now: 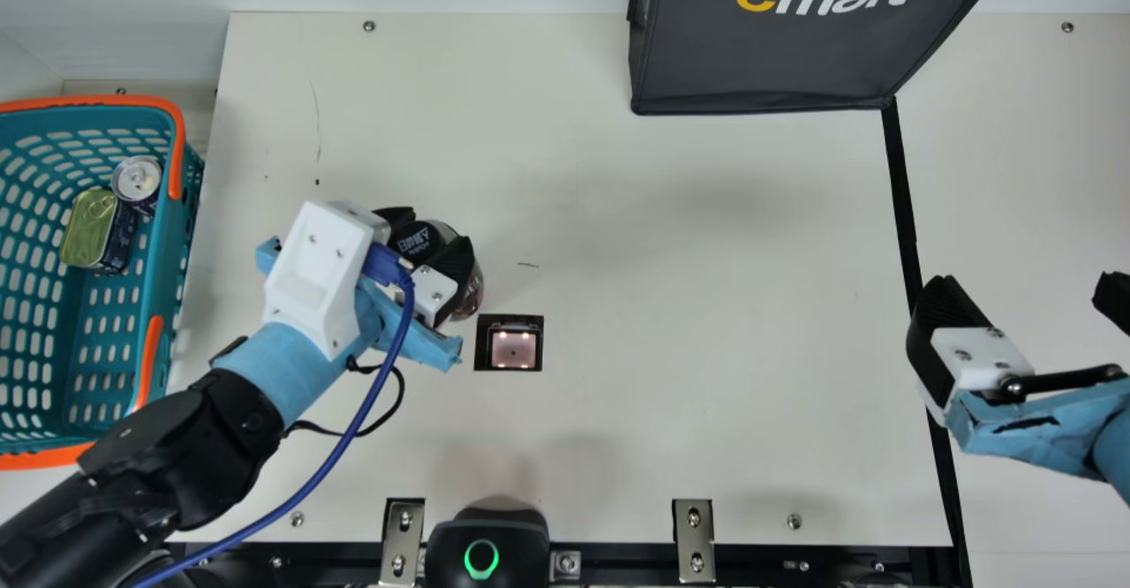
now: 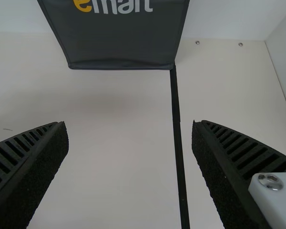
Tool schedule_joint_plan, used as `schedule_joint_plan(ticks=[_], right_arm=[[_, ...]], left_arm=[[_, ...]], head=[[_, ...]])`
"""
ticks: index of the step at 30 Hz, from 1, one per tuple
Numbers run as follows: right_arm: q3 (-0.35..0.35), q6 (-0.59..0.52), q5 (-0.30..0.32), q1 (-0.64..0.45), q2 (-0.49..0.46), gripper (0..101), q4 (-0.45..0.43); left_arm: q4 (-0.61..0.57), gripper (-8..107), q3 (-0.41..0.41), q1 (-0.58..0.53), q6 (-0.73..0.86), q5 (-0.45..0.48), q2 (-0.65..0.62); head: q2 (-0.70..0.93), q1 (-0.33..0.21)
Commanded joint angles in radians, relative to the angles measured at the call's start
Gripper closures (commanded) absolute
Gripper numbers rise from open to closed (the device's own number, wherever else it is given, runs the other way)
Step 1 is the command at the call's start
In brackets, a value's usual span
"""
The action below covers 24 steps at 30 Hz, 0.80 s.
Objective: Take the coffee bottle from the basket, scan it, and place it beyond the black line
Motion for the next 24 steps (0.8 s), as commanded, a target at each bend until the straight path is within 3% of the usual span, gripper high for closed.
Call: schedule_joint_plan(ticks=[1, 14, 24], right_arm=[[0.000, 0.000, 0.000, 0.000, 0.000, 10, 0.000], [0.000, 0.000, 0.000, 0.000, 0.000, 10, 0.000], [0.000, 0.000, 0.000, 0.000, 0.000, 10, 0.000]], left_arm=[[-0.076, 89, 0.001, -0.005, 0.102, -0.007, -0.002], [-0.456, 89, -0.047, -0.078, 0.508, 0.058, -0.032], [-0.783, 89, -0.141, -0.011, 0.863, 0.163, -0.047]], head=[[0.002, -0.027], [0.002, -0.027], [0.002, -0.027]])
